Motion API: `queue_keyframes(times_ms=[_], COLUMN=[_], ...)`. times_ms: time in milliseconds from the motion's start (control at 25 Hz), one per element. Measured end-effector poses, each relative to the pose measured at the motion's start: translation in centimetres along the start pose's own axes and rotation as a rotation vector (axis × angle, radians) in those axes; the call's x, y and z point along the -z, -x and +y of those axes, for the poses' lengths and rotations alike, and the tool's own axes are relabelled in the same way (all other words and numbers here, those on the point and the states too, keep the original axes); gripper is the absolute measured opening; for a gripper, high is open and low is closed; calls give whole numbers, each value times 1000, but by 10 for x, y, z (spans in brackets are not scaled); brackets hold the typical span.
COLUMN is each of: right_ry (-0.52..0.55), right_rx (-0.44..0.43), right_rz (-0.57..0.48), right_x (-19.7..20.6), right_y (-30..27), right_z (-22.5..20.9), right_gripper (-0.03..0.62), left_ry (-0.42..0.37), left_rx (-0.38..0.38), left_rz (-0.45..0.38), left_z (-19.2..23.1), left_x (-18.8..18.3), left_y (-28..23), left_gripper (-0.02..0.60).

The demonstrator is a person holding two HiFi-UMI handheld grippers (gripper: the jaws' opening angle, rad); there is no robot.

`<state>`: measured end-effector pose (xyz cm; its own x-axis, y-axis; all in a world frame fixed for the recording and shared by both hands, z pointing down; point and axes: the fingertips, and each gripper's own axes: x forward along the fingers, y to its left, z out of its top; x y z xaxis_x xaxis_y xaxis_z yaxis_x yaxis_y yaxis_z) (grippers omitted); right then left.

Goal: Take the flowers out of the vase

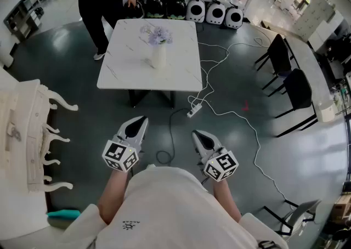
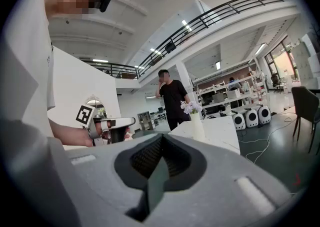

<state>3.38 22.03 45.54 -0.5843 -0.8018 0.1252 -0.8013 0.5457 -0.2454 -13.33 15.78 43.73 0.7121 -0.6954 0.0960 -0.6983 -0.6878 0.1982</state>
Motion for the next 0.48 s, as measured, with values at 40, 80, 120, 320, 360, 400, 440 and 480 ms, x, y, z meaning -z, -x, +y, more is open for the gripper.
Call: queue_keyframes(times_ms=[40,80,120,320,360,400,440,480], right_ry=[1,2,4,14,15,13,11,7], right_rx=[-2,-4,-6,-6,-4,-2,1,5], right_rz=[1,2,2,5,5,5,4,1], right_x=[-1,-1,-2,0,1,1,1,1], right_y=[-1,-2,-4,-6,-7,-7,-8,-8], right_z=[2,4,6,10,10,10,10,10], right_gripper=[0,0,-1,-2,0,-1,-2,0], left_ry=[1,1,2,7,8,8,8,8], left_rx=[0,0,0,12,15,18,22,25], left_rz=[1,2,4,7,5,2,0,-2], left_z=[1,2,3,6,7,7,8,8], left_x=[0,0,0,3,3,3,2,1], left_y=[2,3,5,8,9,9,10,11], left_gripper=[-11,-11,-11,-11,-11,-11,-11,-11])
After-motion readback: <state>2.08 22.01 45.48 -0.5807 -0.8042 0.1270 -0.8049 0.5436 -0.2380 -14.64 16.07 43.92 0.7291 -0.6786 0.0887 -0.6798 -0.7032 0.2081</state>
